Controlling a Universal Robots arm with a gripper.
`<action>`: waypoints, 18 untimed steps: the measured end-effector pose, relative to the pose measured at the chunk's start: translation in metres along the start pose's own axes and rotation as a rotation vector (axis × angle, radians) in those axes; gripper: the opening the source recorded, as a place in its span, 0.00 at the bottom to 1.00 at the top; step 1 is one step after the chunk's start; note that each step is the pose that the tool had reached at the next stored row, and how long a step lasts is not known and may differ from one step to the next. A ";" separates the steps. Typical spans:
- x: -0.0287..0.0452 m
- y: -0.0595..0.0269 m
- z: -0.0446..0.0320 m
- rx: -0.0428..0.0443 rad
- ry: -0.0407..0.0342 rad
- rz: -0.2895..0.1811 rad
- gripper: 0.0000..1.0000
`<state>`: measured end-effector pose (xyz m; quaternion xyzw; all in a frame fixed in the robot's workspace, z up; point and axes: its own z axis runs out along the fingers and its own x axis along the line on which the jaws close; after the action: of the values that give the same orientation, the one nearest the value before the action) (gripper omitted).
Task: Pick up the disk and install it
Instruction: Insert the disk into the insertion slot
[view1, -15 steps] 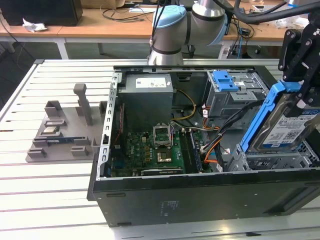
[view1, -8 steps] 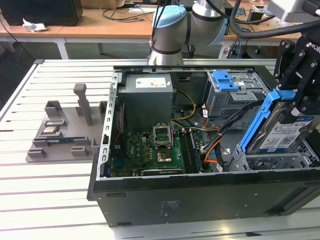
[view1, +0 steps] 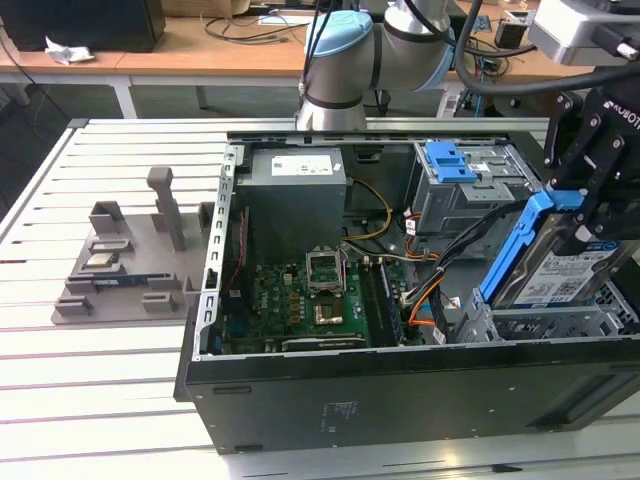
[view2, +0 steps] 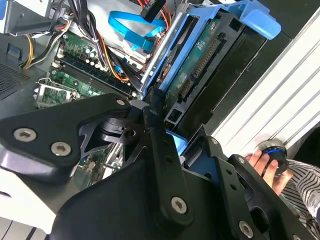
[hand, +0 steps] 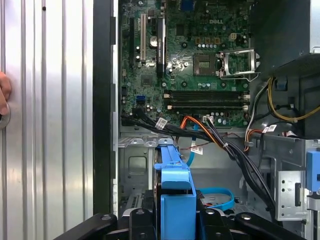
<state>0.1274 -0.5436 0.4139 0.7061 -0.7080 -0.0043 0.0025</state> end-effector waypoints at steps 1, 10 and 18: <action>0.0000 0.0000 0.0009 0.0000 0.0000 0.000 0.36; 0.0000 -0.0001 0.0114 0.0000 0.0000 0.000 0.36; 0.0000 -0.0002 0.0169 0.0000 0.0001 0.000 0.36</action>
<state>0.1274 -0.5436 0.3970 0.7062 -0.7080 -0.0042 0.0025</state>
